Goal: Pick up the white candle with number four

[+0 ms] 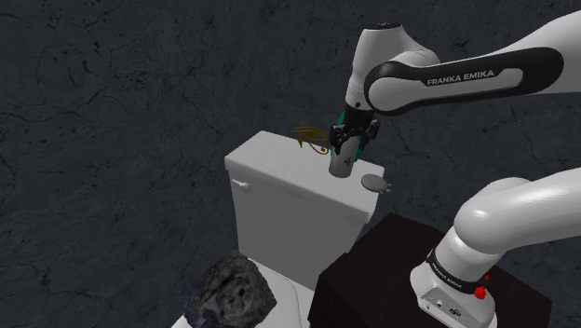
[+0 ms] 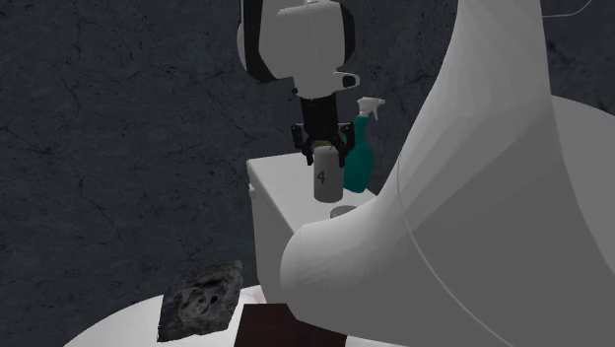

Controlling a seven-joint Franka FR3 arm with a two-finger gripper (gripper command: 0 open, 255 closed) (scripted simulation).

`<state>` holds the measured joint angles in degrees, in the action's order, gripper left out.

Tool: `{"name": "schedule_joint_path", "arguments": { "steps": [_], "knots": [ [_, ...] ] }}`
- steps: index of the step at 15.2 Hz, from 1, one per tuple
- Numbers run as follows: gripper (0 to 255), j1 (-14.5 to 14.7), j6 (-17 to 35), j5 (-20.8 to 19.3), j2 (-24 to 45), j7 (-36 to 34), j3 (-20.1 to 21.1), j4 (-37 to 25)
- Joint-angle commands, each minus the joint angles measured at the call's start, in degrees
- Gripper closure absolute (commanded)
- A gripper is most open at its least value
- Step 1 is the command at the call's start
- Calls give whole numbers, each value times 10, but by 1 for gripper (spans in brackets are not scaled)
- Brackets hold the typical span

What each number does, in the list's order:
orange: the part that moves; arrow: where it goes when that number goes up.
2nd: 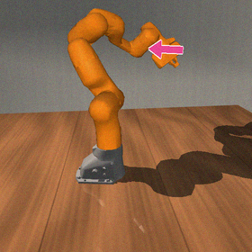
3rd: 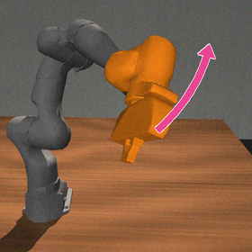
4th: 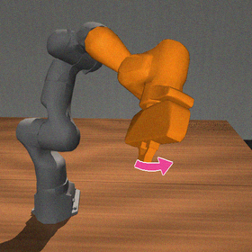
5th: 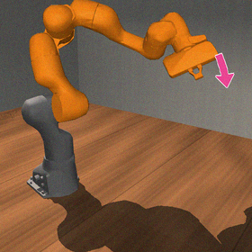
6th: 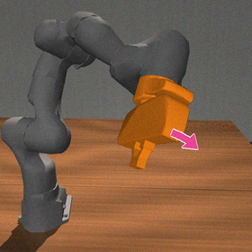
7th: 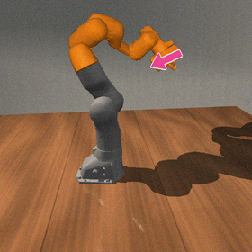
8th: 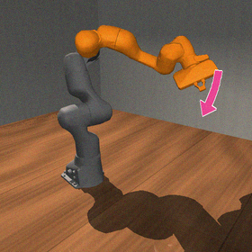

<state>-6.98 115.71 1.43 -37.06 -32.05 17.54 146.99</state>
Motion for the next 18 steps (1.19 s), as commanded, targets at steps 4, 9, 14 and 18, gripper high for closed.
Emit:
{"name": "schedule_joint_path", "arguments": {
  "steps": [4, 9, 14, 18],
  "knots": [
    [255, -1, -25, -2, -3, 4, -4, -20],
    [255, -3, -64, -4, -8, 9, -9, -55],
    [255, -5, -102, -6, -9, 14, -14, -92],
    [255, -6, -118, -7, -8, 15, -16, -109]
  ]
}}
